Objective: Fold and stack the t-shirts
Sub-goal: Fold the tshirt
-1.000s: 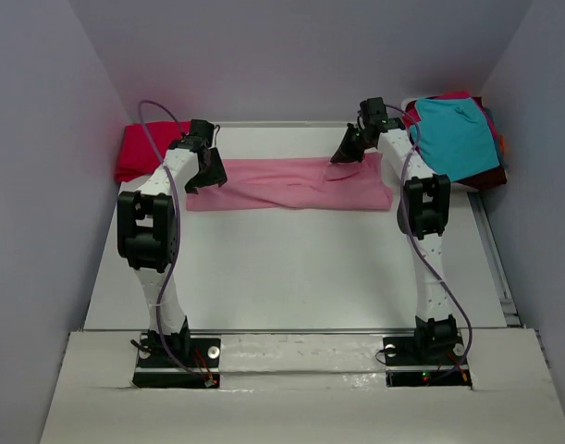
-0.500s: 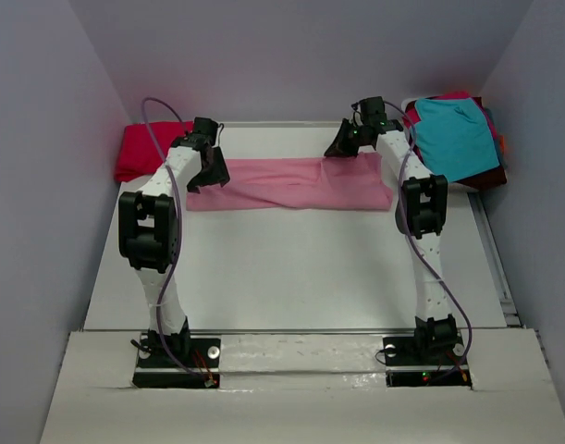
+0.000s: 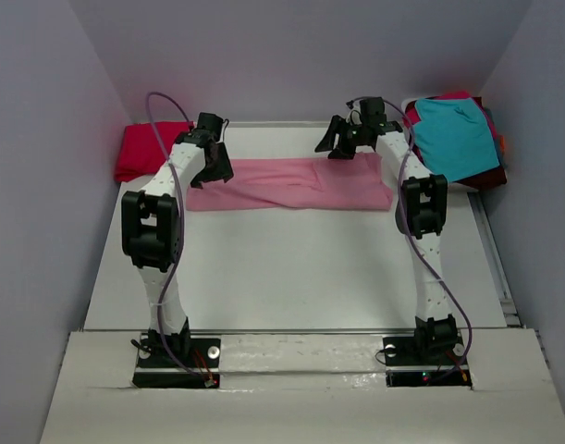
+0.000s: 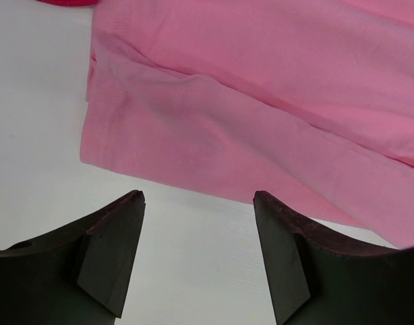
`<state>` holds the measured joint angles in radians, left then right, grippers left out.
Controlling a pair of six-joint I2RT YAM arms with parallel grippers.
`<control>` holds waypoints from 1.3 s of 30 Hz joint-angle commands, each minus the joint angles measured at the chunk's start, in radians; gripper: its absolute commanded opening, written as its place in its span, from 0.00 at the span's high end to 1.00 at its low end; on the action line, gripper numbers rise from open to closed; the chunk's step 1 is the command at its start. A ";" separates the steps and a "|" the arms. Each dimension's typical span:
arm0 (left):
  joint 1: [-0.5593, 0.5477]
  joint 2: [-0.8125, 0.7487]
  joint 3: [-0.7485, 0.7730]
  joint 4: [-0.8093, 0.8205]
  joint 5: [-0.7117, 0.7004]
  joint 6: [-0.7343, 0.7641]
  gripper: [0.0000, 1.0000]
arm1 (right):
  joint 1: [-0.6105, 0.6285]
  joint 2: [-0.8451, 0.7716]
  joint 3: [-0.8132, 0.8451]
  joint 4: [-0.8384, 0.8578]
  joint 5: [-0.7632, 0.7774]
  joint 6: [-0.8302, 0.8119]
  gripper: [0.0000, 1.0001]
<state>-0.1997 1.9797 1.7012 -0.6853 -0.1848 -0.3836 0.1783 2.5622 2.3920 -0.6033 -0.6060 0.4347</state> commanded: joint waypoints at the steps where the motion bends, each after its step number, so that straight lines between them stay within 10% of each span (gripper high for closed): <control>1: -0.014 0.007 0.029 -0.020 -0.018 -0.009 0.23 | 0.003 -0.068 -0.030 0.031 0.003 -0.037 0.27; 21: -0.014 0.028 -0.087 0.036 -0.019 0.008 0.23 | 0.012 -0.626 -0.749 -0.105 0.294 0.116 0.49; 28: -0.014 0.042 -0.086 0.041 -0.021 0.009 0.23 | 0.012 -0.643 -0.827 -0.147 0.414 0.136 0.70; 39: -0.014 0.088 -0.051 0.041 -0.022 0.008 0.23 | 0.012 -0.547 -0.737 -0.193 0.572 0.130 0.75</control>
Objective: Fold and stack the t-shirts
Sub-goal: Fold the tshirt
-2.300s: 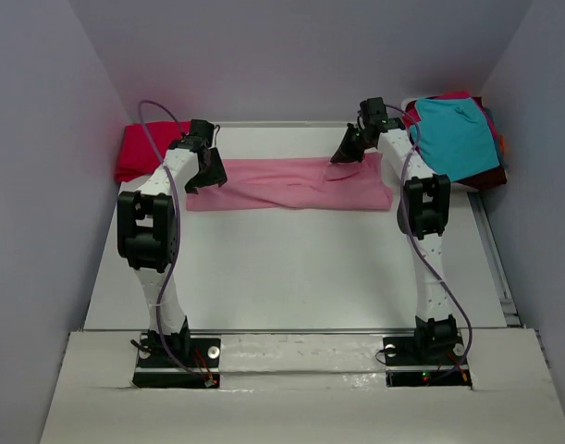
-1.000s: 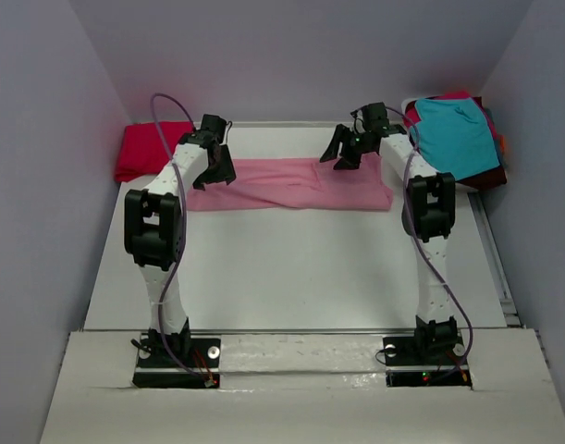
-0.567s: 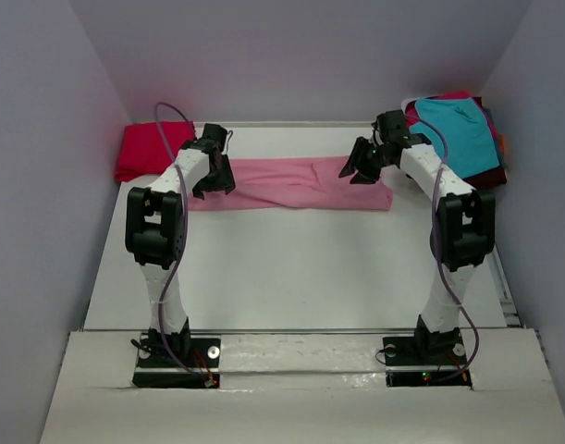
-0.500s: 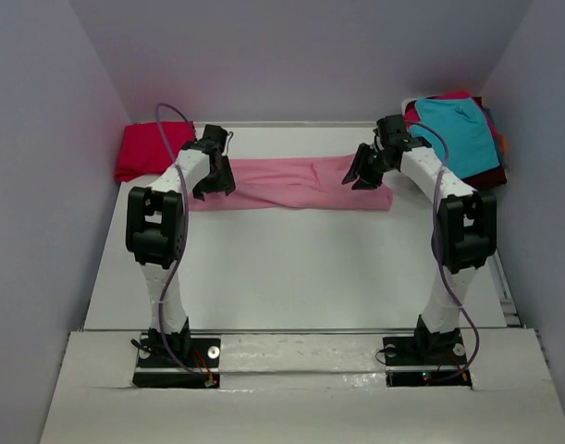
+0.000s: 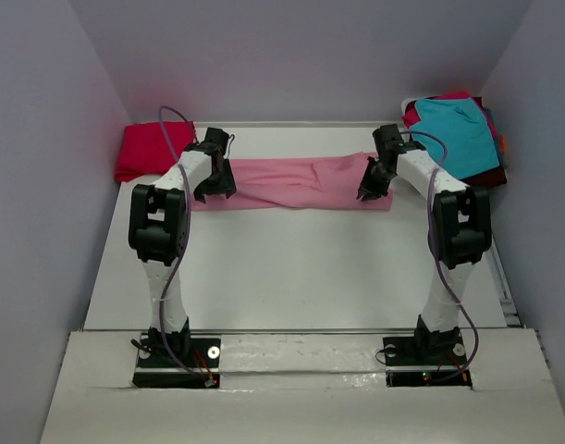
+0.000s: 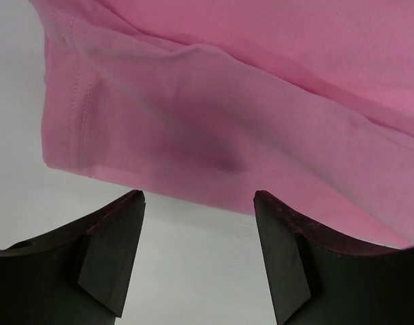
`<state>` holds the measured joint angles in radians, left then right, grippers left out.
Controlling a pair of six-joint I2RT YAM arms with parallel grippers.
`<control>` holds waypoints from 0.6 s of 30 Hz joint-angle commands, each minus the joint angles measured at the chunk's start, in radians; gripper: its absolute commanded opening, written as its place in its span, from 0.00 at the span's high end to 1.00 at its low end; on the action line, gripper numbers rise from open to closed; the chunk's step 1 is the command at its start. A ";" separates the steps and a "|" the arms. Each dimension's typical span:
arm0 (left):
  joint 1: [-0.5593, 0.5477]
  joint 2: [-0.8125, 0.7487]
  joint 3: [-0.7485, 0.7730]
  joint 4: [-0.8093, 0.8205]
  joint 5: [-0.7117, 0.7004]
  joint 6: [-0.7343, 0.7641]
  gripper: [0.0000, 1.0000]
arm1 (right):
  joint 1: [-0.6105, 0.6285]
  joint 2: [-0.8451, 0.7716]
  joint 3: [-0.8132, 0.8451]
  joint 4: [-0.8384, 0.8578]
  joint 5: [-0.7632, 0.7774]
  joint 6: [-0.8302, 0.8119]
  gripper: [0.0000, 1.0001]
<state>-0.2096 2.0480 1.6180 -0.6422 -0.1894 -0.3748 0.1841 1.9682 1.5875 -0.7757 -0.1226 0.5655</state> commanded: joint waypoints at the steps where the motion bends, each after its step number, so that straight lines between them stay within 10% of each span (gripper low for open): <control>1: -0.004 0.024 0.033 0.001 -0.018 -0.001 0.23 | 0.006 0.055 0.072 -0.022 0.093 -0.003 0.75; 18: 0.078 0.055 0.008 -0.002 -0.007 -0.042 0.23 | 0.006 0.165 0.108 -0.031 0.175 -0.019 0.76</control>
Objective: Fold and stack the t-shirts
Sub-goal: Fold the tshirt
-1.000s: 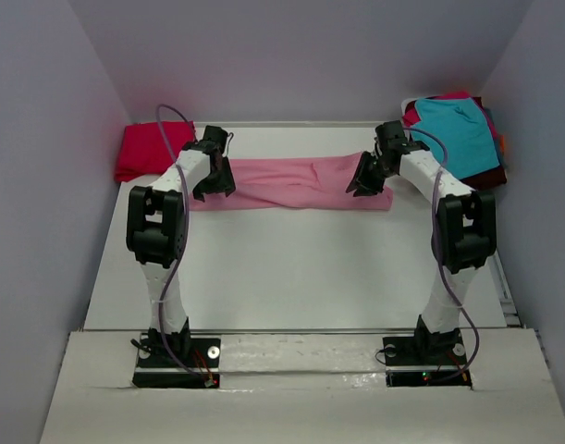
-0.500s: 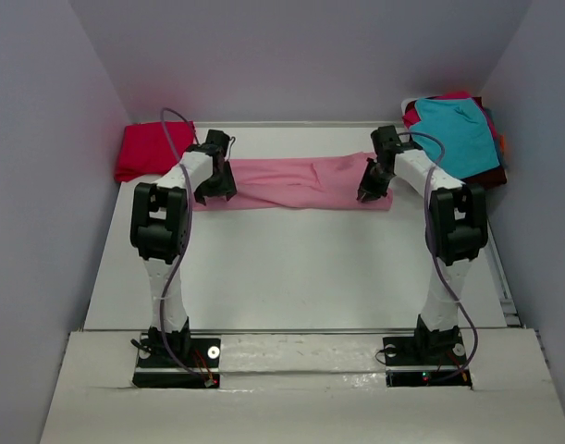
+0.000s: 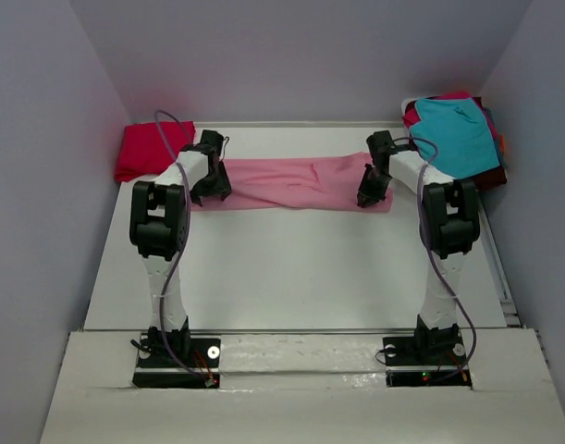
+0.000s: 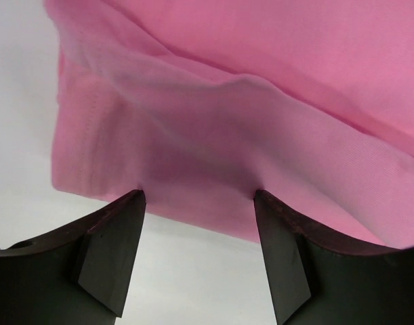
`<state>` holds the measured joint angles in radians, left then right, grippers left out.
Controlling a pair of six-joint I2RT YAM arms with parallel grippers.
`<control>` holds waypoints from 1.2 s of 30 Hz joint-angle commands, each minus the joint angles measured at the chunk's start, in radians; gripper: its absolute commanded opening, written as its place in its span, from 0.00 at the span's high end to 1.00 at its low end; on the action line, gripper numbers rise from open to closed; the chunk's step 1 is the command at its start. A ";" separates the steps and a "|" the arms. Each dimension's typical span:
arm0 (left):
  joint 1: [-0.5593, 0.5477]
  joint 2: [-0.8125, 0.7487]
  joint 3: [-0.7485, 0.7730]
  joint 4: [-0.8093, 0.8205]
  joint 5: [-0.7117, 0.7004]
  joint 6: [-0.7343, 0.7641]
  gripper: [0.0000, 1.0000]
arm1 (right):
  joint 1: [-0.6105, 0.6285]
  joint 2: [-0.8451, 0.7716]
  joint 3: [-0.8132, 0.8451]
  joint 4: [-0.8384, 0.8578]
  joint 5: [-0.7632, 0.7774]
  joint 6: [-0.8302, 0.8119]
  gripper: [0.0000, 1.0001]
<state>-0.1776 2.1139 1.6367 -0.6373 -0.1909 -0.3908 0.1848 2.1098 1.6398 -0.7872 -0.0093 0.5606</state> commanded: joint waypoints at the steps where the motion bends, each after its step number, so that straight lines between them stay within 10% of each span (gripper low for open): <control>1: 0.055 -0.017 -0.024 0.002 0.004 -0.031 0.23 | 0.005 0.027 0.058 -0.021 0.069 -0.016 0.76; 36: 0.142 -0.049 -0.127 -0.022 0.030 0.029 0.23 | -0.117 0.070 0.190 -0.096 0.128 -0.021 0.75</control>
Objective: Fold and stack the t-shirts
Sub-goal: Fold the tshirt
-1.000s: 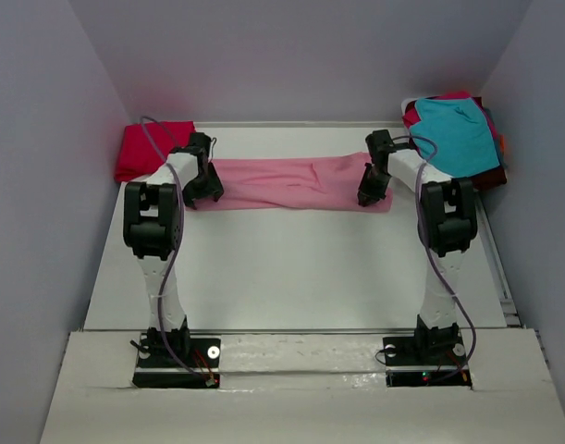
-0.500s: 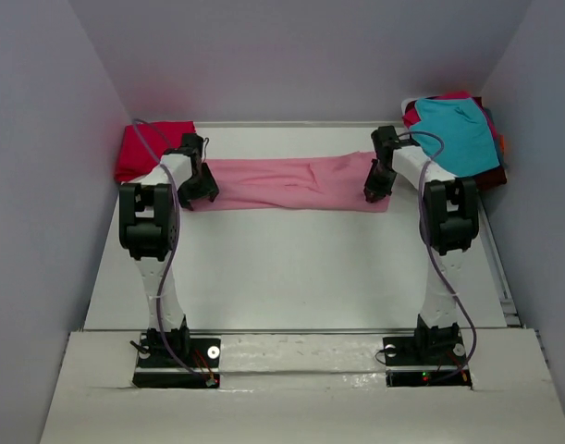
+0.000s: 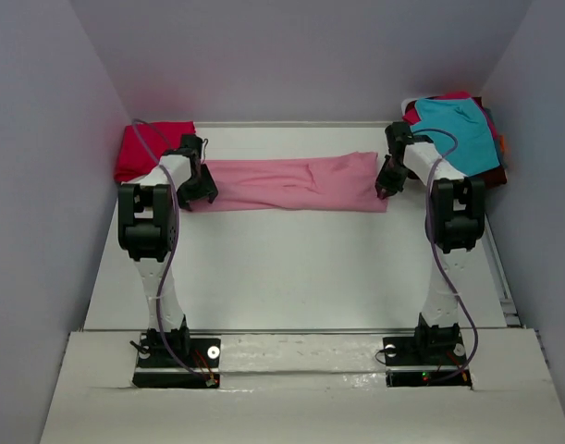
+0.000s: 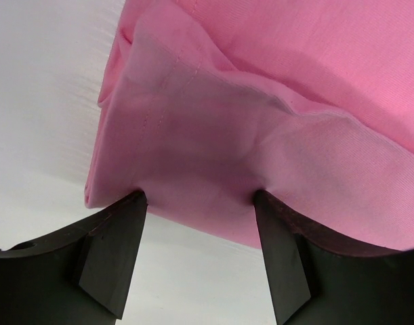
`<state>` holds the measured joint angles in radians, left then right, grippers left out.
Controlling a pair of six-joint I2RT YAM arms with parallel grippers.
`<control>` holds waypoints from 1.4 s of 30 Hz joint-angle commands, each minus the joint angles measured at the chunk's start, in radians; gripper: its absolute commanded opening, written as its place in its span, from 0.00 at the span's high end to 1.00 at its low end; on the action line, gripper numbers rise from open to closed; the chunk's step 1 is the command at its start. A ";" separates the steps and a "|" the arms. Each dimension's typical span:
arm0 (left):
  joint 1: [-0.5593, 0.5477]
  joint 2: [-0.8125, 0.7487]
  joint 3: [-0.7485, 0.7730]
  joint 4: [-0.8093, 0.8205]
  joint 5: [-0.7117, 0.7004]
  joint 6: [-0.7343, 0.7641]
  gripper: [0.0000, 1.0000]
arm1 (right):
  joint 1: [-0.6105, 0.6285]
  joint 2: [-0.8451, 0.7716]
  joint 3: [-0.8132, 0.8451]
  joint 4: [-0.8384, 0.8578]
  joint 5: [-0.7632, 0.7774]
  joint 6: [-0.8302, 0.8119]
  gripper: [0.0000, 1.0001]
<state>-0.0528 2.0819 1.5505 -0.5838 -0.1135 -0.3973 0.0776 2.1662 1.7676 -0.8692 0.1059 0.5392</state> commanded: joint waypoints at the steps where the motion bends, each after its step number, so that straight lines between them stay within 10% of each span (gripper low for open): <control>1: 0.018 -0.022 -0.041 -0.076 -0.049 0.035 0.23 | -0.010 0.012 0.066 -0.014 0.008 -0.001 0.75; 13: 0.018 -0.025 -0.035 -0.073 -0.034 0.037 0.23 | -0.010 -0.032 0.046 -0.014 -0.092 -0.030 0.51; 19: 0.018 -0.025 -0.032 -0.073 -0.032 0.035 0.23 | -0.010 -0.042 0.007 0.006 -0.129 -0.025 0.85; 42: 0.018 -0.026 -0.023 -0.082 -0.037 0.040 0.23 | -0.029 -0.048 0.030 -0.034 -0.019 -0.015 0.93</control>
<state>-0.0494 2.0773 1.5448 -0.5850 -0.1123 -0.3855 0.0685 2.1693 1.7771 -0.8803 0.0345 0.5186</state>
